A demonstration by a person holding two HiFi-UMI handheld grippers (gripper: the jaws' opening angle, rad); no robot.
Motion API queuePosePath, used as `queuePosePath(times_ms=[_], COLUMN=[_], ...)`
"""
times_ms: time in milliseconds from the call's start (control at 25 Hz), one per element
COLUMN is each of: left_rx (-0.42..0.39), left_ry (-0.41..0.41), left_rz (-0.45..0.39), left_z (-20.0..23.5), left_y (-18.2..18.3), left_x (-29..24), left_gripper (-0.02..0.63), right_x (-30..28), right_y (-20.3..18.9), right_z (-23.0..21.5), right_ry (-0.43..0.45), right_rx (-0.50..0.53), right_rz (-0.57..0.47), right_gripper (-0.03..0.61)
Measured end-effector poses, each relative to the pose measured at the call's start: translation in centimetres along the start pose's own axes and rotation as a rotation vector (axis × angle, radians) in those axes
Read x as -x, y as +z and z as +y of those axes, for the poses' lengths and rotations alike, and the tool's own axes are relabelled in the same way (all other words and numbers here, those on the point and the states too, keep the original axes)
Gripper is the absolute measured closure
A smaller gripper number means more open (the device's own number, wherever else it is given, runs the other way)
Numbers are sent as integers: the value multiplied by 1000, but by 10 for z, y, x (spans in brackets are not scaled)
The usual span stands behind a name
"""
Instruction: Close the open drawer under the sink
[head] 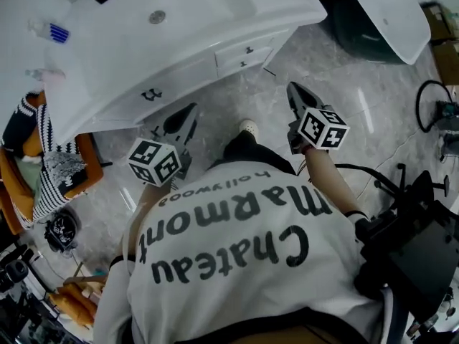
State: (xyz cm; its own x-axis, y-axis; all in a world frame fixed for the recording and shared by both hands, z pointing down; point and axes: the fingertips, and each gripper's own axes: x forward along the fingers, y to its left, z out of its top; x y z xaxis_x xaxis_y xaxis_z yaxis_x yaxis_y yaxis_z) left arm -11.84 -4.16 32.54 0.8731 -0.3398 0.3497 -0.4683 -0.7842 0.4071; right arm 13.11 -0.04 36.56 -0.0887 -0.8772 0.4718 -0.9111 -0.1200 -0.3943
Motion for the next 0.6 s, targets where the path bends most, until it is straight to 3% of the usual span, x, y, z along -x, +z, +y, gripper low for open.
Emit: queuePosePath(times_ms=[360, 600], left_rx=[-12, -4], left_ry=[16, 17], left_rz=[-15, -36], left_z=[5, 5], left_y=[-31, -47], left_x=[87, 119], left_gripper=[604, 604], right_x=[67, 97], right_y=[-18, -46], right_z=[39, 54], right_ry=[-83, -118], right_rx=[-41, -11], right_rz=[-93, -82], right_gripper=[569, 569])
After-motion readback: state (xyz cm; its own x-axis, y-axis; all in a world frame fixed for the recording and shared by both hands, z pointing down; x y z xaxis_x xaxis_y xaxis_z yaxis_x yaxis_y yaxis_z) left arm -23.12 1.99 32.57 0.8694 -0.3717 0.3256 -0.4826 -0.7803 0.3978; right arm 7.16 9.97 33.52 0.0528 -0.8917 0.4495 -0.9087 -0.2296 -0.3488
